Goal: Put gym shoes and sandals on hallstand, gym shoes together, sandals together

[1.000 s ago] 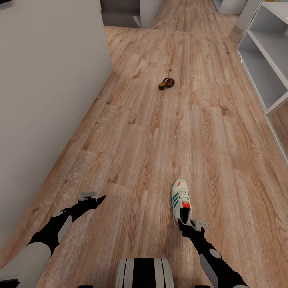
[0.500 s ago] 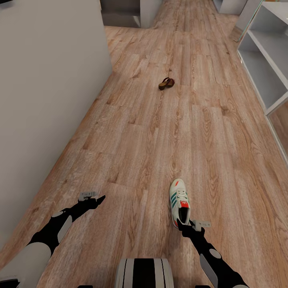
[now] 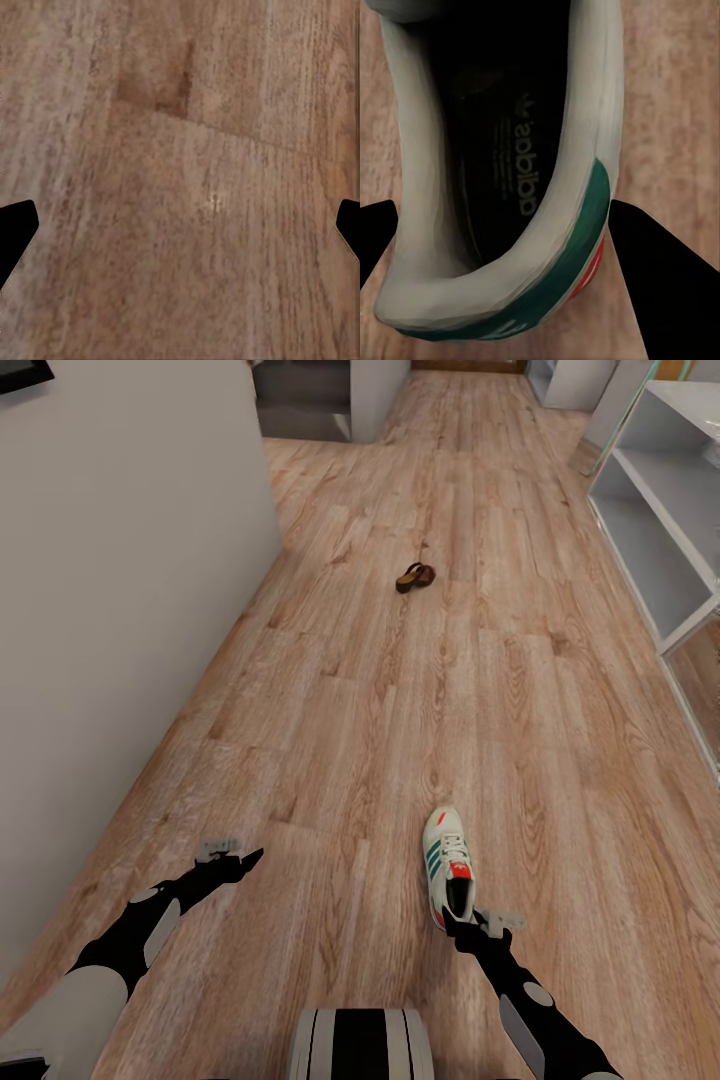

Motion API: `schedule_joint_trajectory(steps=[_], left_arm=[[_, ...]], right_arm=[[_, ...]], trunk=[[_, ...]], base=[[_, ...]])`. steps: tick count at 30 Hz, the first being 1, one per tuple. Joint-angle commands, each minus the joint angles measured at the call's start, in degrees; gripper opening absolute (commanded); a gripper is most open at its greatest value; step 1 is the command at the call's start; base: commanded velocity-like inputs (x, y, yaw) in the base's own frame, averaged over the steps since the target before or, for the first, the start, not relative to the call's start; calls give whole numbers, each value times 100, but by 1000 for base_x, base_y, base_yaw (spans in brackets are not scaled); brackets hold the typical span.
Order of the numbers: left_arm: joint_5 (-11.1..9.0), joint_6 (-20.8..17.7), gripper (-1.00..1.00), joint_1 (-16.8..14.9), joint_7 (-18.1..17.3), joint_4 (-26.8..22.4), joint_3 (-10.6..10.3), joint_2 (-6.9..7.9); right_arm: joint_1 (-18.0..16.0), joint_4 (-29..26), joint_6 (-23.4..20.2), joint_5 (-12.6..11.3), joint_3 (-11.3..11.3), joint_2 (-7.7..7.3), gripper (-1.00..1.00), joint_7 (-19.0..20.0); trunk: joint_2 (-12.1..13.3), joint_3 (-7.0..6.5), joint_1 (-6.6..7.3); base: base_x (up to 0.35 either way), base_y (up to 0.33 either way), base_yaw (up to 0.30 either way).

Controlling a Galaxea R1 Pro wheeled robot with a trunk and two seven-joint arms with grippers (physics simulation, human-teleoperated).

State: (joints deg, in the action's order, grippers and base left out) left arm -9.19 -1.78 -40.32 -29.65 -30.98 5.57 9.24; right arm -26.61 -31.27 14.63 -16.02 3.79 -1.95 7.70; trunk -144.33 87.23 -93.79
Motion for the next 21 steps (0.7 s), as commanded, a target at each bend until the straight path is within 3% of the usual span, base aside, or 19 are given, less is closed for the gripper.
schedule_joint_trajectory(steps=[1, 7, 11, 13, 17, 19, 21], left_arm=[[-32, -20, 100, -2, -32, 4, 14, -1], [-31, -29, 100, -2, -40, 4, 25, 1], [-29, -39, 100, -2, -35, 4, 23, 1], [-27, -41, 100, -2, -33, 4, 23, 4], [-23, -83, 100, -2, -33, -3, 28, 11], [-22, -285, 100, -5, -33, -21, 31, 13], [-22, -426, 100, -8, -33, -98, 31, 21]], right_arm=[[-2, 7, 24, -63, 34, -7, -100, 4], [-2, -20, 4, -59, 34, -7, -100, 4], [-2, -114, -227, -59, 25, -15, -100, -4], [-2, -426, -534, -59, 25, -13, -100, -6], [-2, -1656, -1662, -56, 18, -13, -100, -13], [-2, -2424, -2369, -62, 3, -20, -100, -15], [-2, -2822, -2831, -65, -31, -22, -100, -19]], trunk=[[1, -20, 3], [9, -153, 19], [14, -241, 29], [17, -286, 34], [18, -308, 37], [18, -308, 37], [18, -308, 37]], base=[[0, 0, 0], [0, 0, 0], [0, 0, 0], [0, 0, 0], [0, 0, 0], [0, 0, 0], [0, 0, 0]])
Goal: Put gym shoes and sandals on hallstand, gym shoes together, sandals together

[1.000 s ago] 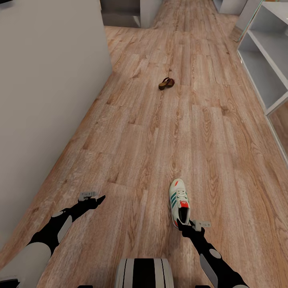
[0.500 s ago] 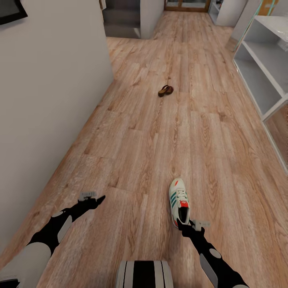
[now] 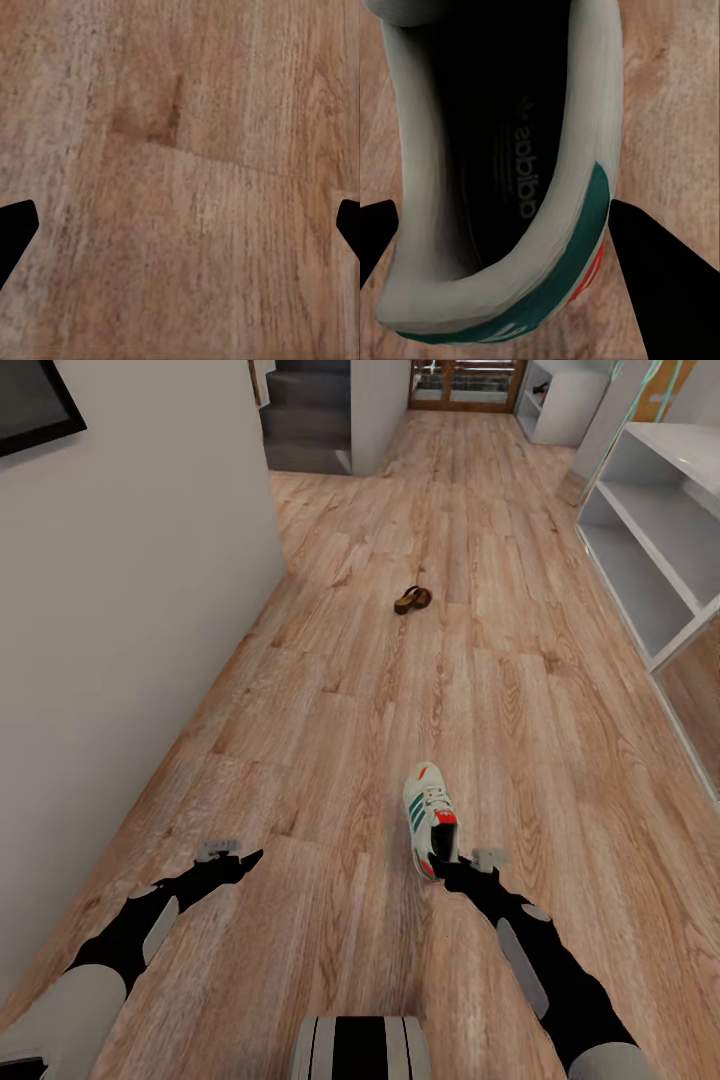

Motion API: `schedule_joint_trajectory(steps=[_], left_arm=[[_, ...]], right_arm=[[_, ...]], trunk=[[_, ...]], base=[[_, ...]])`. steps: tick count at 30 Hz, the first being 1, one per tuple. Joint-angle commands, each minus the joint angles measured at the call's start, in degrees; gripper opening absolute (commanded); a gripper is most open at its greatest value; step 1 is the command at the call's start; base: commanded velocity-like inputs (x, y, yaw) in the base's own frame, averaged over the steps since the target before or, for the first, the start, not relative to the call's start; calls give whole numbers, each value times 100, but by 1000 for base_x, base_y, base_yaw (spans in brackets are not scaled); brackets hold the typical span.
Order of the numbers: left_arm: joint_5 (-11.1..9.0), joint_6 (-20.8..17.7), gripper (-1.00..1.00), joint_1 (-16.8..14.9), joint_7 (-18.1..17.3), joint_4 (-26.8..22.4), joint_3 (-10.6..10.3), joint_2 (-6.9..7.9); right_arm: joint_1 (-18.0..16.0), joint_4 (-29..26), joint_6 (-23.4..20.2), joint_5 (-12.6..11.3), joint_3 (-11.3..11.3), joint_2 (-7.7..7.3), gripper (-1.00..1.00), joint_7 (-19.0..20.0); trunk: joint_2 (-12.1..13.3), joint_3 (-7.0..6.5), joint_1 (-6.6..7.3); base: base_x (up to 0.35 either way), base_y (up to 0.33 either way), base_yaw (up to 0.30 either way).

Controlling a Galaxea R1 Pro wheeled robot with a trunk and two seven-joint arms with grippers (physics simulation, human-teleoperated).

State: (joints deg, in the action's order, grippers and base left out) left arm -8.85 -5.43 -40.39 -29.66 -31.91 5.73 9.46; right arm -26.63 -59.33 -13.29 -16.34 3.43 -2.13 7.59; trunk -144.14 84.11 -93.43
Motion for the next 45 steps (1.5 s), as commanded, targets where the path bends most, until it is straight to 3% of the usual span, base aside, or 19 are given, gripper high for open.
schedule_joint_trajectory(steps=[1, 5, 9, 17, 45], left_arm=[[-56, -218, 100, -3, -32, -182, 16, 5], [-56, -564, 100, -4, -21, -462, 16, -6], [-56, -670, 100, -4, 128, -527, 10, -25], [-56, -704, 100, -4, 463, -532, -9, -98], [-65, -711, 100, 40, 469, -500, 8, -84]], right_arm=[[0, -364, -587, -33, -63, 0, -100, -10], [0, -904, -1487, -25, -296, 13, -100, -16], [0, -1064, -1713, -20, -351, 14, -100, -20], [0, -1117, -1772, -19, -362, 7, -100, -9], [0, -1125, -1773, -19, -369, 16, -100, -10]], trunk=[[0, -18, 3], [6, -107, 13], [11, -195, 24], [22, -373, 44], [59, -1208, 116]], base=[[0, 0, 0], [0, 0, 0], [0, 0, 0], [0, 0, 0], [0, 0, 0]])
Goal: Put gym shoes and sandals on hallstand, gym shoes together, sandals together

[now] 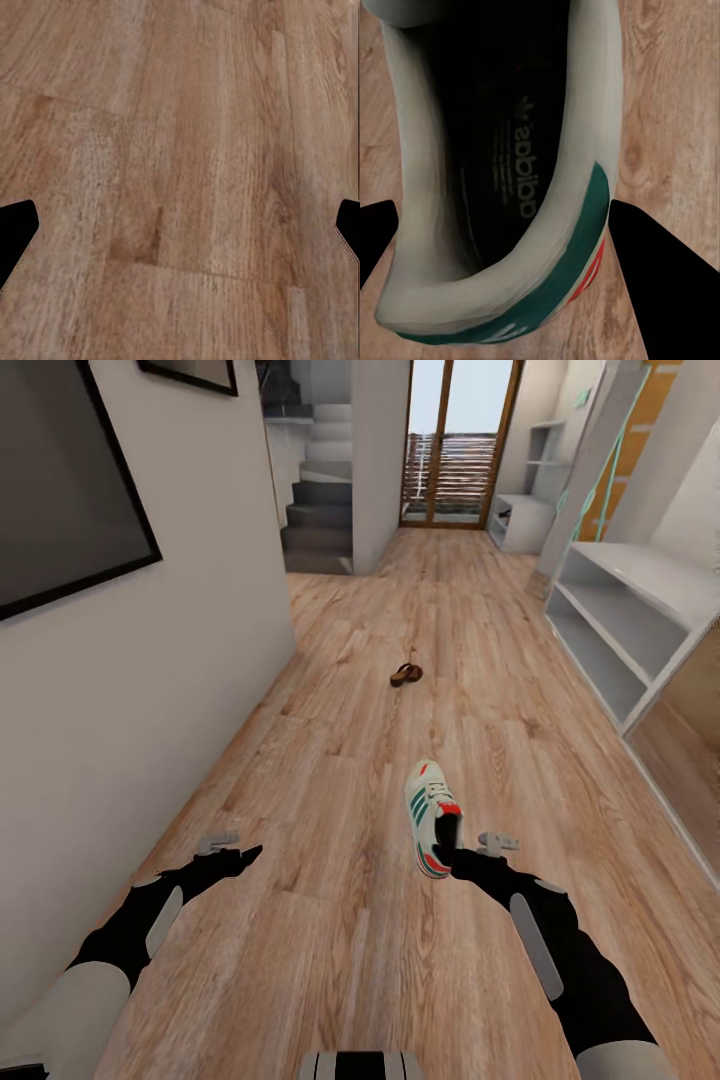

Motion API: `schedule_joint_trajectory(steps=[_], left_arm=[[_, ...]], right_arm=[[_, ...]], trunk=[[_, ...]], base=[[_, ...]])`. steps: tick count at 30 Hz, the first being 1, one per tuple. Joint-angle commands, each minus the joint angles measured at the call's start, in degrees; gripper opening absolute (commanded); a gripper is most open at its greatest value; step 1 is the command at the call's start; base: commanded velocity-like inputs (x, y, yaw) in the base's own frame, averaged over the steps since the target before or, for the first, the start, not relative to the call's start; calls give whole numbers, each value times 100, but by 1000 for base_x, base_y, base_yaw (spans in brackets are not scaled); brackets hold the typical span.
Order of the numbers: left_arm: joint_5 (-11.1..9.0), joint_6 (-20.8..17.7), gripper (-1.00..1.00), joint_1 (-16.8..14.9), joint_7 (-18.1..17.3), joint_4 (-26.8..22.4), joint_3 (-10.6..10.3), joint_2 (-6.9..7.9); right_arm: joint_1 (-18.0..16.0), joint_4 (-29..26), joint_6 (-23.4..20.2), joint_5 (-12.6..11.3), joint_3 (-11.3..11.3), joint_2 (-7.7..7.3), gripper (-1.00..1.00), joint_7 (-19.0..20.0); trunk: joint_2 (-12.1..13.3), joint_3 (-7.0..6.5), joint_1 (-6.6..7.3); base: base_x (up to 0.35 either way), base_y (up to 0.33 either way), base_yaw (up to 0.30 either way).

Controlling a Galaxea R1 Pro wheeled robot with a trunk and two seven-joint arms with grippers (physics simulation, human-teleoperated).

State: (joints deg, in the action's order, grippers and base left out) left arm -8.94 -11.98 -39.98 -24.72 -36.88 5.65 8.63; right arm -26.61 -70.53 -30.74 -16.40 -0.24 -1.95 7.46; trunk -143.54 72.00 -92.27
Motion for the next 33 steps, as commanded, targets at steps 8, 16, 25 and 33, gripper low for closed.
schedule_joint_trajectory(steps=[8, 16, 25, 33], left_arm=[[-55, -58, 100, -1, -24, -4, 12, -1], [-55, -54, 100, -1, -27, -4, 15, -1], [-56, -57, 100, 0, -33, -4, 25, 18], [-55, -59, 100, -1, -33, -4, 24, 16]], right_arm=[[-2, -5, -29, -15, -6, -3, -100, 9], [-2, -5, -29, -17, -8, 0, -100, 9], [-3, -5, -29, -20, -8, -2, -100, 9], [-2, 0, -29, -18, -3, -3, -100, 7]], trunk=[[10, -249, 21], [15, -412, 32], [15, -496, 32], [15, -564, 32]], base=[[0, 0, 0], [0, 0, 0], [35, 0, 0], [303, 0, 0]])
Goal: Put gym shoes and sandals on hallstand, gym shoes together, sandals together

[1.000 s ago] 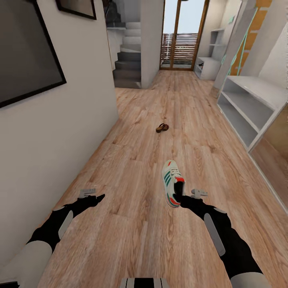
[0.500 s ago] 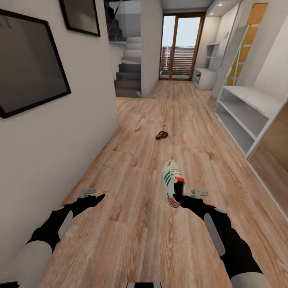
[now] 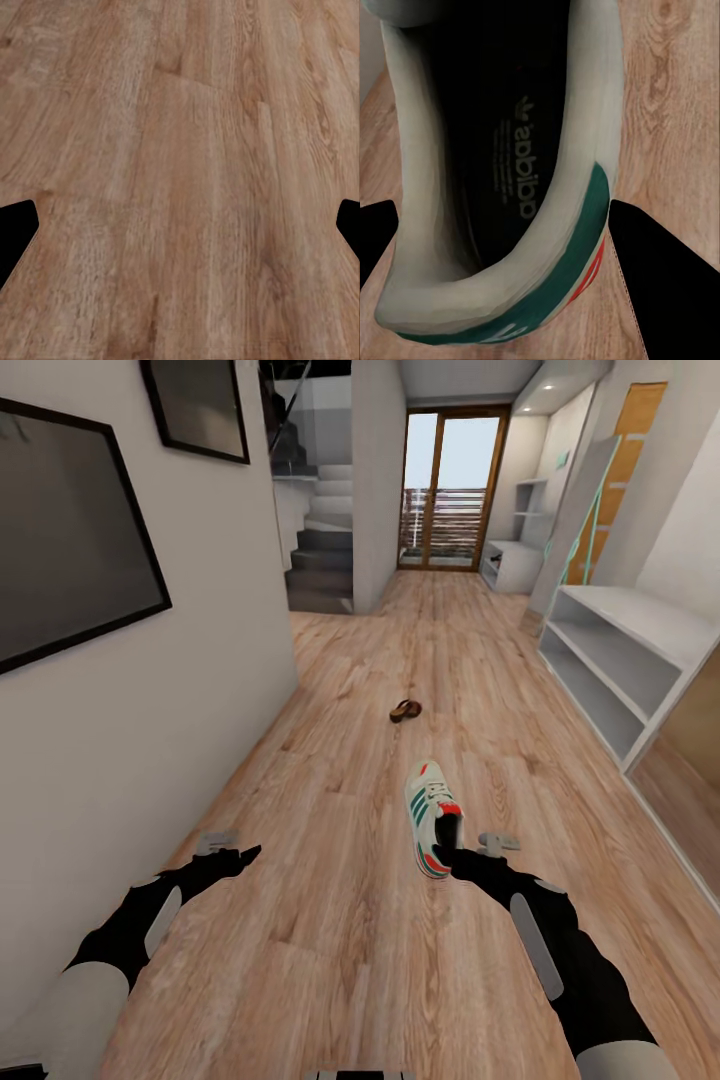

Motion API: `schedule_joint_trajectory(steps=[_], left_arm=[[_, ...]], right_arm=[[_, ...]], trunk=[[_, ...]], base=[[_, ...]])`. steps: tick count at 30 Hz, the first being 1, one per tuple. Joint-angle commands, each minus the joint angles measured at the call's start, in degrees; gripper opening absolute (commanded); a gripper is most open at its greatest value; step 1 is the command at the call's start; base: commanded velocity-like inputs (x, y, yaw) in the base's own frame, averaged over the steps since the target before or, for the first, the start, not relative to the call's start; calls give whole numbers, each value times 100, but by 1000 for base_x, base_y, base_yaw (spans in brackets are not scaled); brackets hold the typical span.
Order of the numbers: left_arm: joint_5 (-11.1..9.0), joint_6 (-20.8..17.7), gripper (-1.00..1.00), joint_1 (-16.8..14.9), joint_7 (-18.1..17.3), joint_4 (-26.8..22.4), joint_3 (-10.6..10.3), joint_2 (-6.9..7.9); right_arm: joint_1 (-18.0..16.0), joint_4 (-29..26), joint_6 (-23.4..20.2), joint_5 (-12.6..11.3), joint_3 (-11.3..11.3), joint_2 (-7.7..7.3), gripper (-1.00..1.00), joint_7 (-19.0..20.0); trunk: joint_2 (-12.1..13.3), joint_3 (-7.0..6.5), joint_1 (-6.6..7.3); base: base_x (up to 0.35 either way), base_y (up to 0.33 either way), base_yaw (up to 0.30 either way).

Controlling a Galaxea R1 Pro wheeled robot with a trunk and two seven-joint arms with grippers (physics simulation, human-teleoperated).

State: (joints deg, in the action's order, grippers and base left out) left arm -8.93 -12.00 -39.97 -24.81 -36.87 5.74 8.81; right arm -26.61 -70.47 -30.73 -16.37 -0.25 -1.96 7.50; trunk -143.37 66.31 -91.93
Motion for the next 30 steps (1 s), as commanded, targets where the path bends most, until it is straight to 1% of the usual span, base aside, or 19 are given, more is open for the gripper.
schedule_joint_trajectory(steps=[1, 8, 20, 30], left_arm=[[-58, -57, 100, -1, -24, -4, 15, -2], [-56, -57, 100, -1, -24, -4, 15, -2], [-62, -54, 100, 1, -24, -4, 17, 2], [-58, -57, 100, 0, -24, -4, 27, 13]], right_arm=[[-2, -5, -29, -19, -2, -3, -100, 1], [-2, -3, -29, -15, -1, 2, -100, -2], [-2, 5, -29, -15, 2, 3, -100, -2], [-2, 6, -29, -15, 15, 3, -100, 4]], trunk=[[-2, 2, -2], [-2, -12, -2], [-2, -100, -2], [-2, -184, -2]], base=[[339, 0, 0], [343, 0, -32], [334, 0, -163], [54, 0, -123]])
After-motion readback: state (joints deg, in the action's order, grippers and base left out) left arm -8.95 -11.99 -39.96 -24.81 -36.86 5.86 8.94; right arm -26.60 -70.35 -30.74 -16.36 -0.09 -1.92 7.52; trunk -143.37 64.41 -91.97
